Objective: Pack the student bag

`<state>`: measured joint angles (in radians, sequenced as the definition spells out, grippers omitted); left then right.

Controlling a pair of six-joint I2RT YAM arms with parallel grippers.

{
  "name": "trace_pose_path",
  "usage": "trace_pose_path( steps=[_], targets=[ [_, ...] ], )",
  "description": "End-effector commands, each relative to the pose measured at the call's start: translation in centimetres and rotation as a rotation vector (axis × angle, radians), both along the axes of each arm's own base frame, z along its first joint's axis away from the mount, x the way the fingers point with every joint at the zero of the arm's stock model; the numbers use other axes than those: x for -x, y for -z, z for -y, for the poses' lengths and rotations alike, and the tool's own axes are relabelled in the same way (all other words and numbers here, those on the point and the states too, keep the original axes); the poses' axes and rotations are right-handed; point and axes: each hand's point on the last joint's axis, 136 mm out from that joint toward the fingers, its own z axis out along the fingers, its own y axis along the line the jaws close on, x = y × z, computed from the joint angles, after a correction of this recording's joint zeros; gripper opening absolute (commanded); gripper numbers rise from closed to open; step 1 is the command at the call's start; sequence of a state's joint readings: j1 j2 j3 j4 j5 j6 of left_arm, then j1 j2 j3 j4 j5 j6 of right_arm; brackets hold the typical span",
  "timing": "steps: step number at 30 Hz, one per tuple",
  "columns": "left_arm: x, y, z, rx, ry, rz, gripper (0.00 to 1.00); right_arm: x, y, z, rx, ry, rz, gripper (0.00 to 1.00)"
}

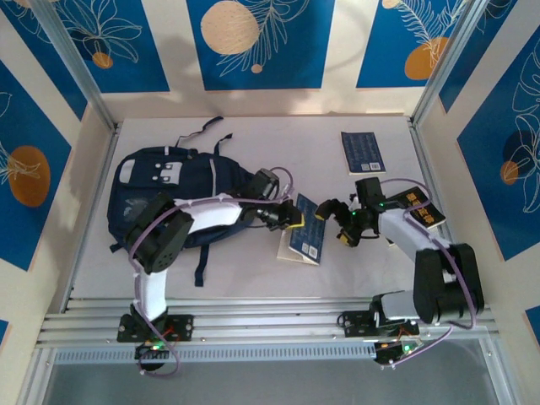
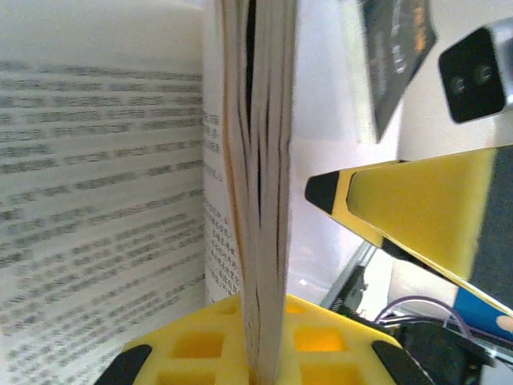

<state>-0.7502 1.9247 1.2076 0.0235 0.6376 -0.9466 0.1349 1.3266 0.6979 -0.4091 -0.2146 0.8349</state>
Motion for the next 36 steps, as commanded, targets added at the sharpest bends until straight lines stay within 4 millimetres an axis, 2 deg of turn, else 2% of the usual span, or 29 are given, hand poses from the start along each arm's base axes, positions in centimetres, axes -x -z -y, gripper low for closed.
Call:
trace_pose_path(
  steps=[1, 6, 10, 15, 20, 23, 26, 30, 31, 34, 36],
  targets=[
    [-0.9, -6.2, 0.1, 0.141, -0.021, 0.049, 0.03, 1.1, -0.6, 0.6, -0.079, 0.026, 0.014, 0.98],
    [-0.6, -9.0, 0.3, 0.235, -0.032, 0.04, 0.0, 0.8, -3.2, -1.8, -0.376, -0.025, 0.114, 0.99],
    [-0.3, -10.2, 0.2, 0.266, -0.035, 0.047, 0.0, 0.7, -5.4, -3.4, -0.559, -0.085, 0.177, 0.99],
    [-0.1, -9.9, 0.1, 0.262, -0.03, 0.046, 0.0, 0.9, -7.6, -3.9, -0.636, -0.108, 0.262, 0.97],
    [0.0, -9.3, 0.1, 0.264, -0.022, 0.032, 0.0, 1.1, -9.1, -4.3, -0.665, -0.128, 0.312, 0.89],
    [0.1, -9.2, 0.2, 0.264, -0.016, 0.029, 0.0, 1.2, -9.2, -4.2, -0.647, -0.118, 0.312, 0.78],
    [0.2, -9.1, 0.1, 0.262, -0.014, 0.026, 0.0, 1.1, -8.9, -3.9, -0.611, -0.101, 0.309, 0.55],
    [0.4, -9.1, 0.0, 0.257, -0.007, 0.023, 0.05, 1.2, -9.0, -3.9, -0.587, -0.112, 0.318, 0.34],
    [0.5, -9.0, 0.0, 0.25, -0.006, 0.024, 0.09, 1.3, -9.0, -3.9, -0.58, -0.116, 0.321, 0.29],
    [0.6, -8.5, -0.8, 0.201, -0.017, 0.041, 0.28, 1.3, -8.9, -3.4, -0.53, -0.107, 0.321, 0.08],
    [0.7, -7.9, -1.7, 0.143, -0.03, 0.055, 0.4, 1.3, -9.1, -3.3, -0.514, -0.112, 0.329, 0.02]
  ],
)
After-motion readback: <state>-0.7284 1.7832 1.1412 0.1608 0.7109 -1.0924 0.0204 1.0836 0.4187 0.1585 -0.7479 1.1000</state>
